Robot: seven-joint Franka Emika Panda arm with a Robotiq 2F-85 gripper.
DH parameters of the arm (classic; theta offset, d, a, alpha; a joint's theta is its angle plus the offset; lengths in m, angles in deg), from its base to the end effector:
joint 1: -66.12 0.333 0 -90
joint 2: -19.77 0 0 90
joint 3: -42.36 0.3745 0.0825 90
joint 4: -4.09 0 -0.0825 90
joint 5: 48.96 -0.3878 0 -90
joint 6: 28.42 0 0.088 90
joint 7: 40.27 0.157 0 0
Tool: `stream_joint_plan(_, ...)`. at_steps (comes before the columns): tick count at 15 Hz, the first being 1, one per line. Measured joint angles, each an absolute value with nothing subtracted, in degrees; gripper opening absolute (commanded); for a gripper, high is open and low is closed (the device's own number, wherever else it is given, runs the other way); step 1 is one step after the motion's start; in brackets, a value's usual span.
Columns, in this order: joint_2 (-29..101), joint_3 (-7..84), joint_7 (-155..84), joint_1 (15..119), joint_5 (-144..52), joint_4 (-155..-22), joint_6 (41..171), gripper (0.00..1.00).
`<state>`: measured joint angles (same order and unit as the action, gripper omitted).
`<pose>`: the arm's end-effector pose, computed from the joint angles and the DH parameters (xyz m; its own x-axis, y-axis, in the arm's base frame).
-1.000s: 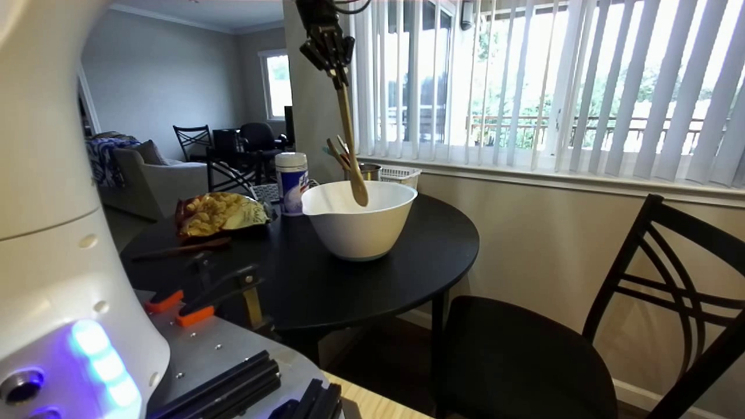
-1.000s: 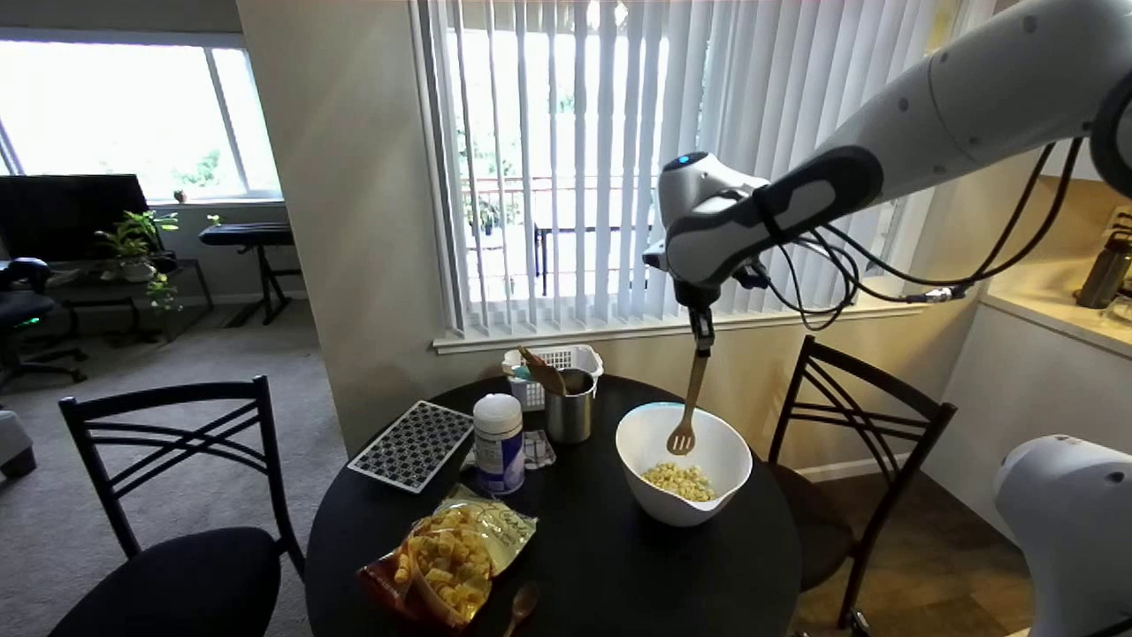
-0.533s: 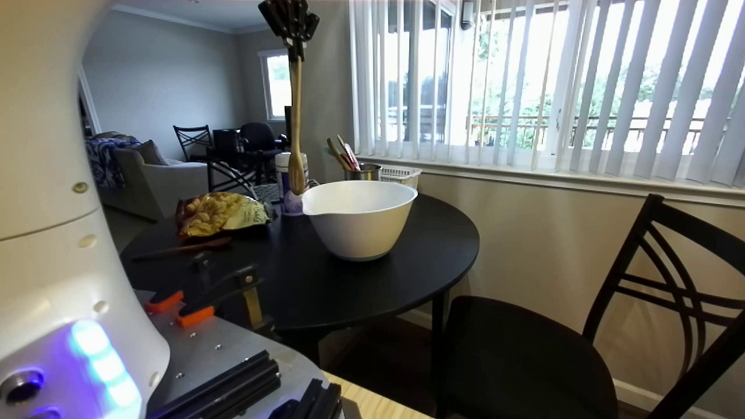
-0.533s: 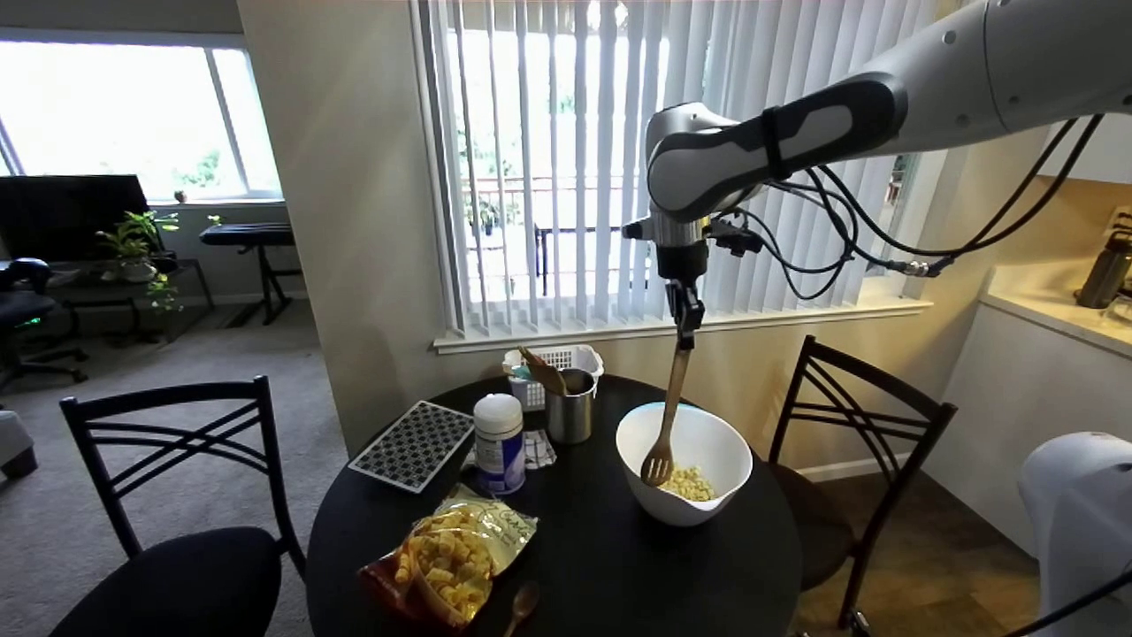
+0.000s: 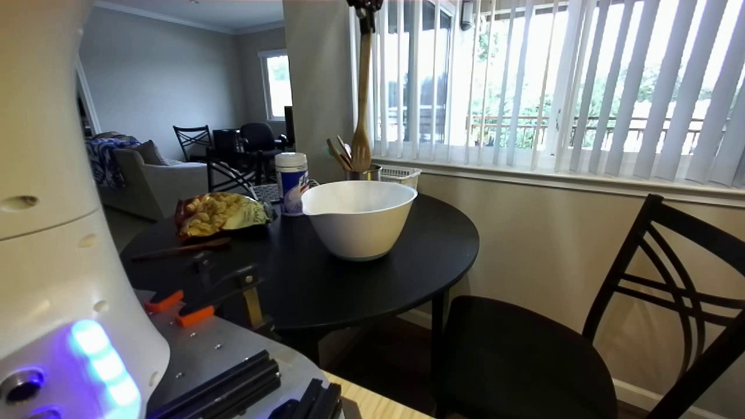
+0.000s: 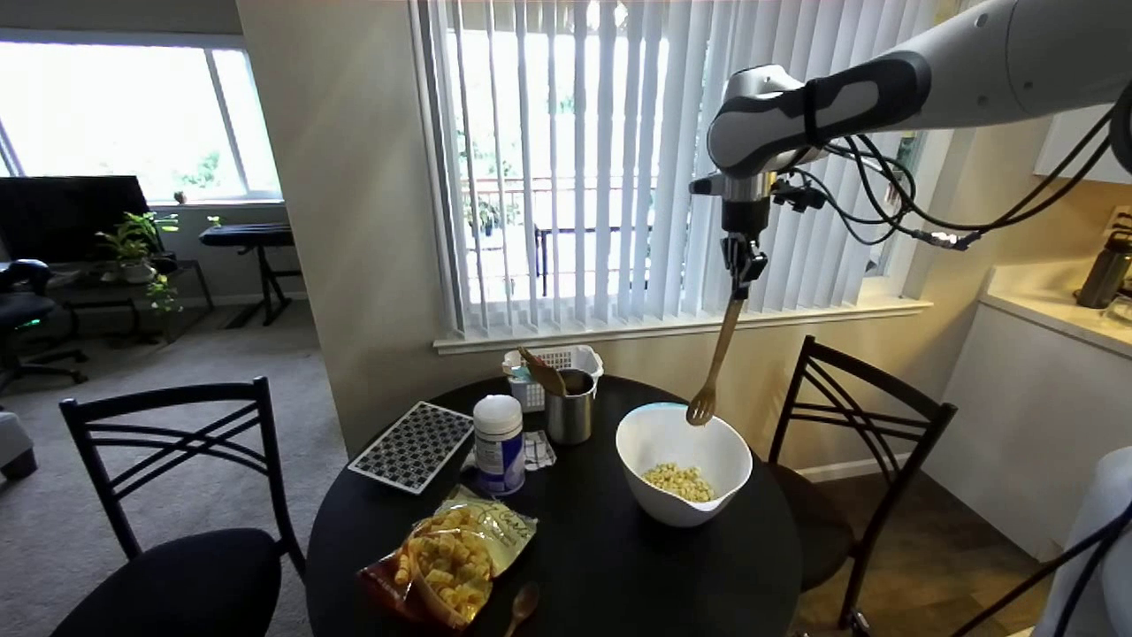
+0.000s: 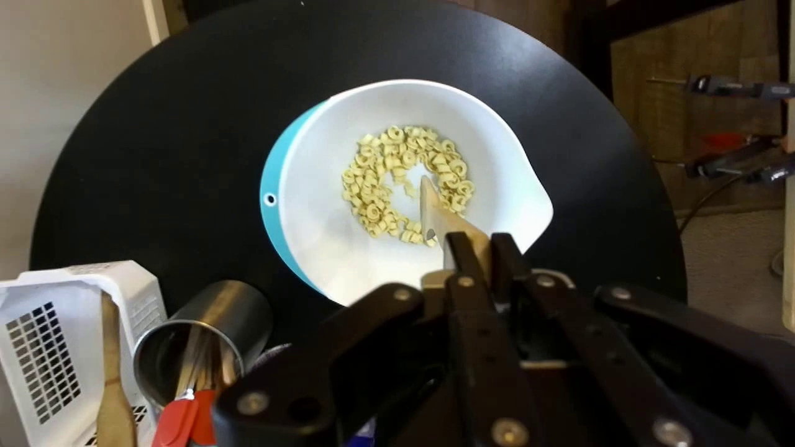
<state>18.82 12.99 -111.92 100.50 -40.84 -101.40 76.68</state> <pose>0.5622 0.0294 0.5351 0.1964 0.9731 -0.1203 0.9803 -0.1922 0.0456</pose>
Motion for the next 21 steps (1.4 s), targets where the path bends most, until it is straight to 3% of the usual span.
stream_joint_plan(4, 22.80, 25.57, -116.75, 83.82, -42.58, -99.21, 78.82, 0.05)
stream_joint_plan(7, 26.79, 32.71, -116.76, 77.23, -43.02, -98.08, 81.27, 0.05)
stream_joint_plan(14, 33.96, 41.82, -115.88, 72.36, -43.09, -94.62, 86.70, 0.05)
stream_joint_plan(21, 38.63, 43.72, -115.75, 70.05, -42.91, -93.79, 94.37, 0.05)
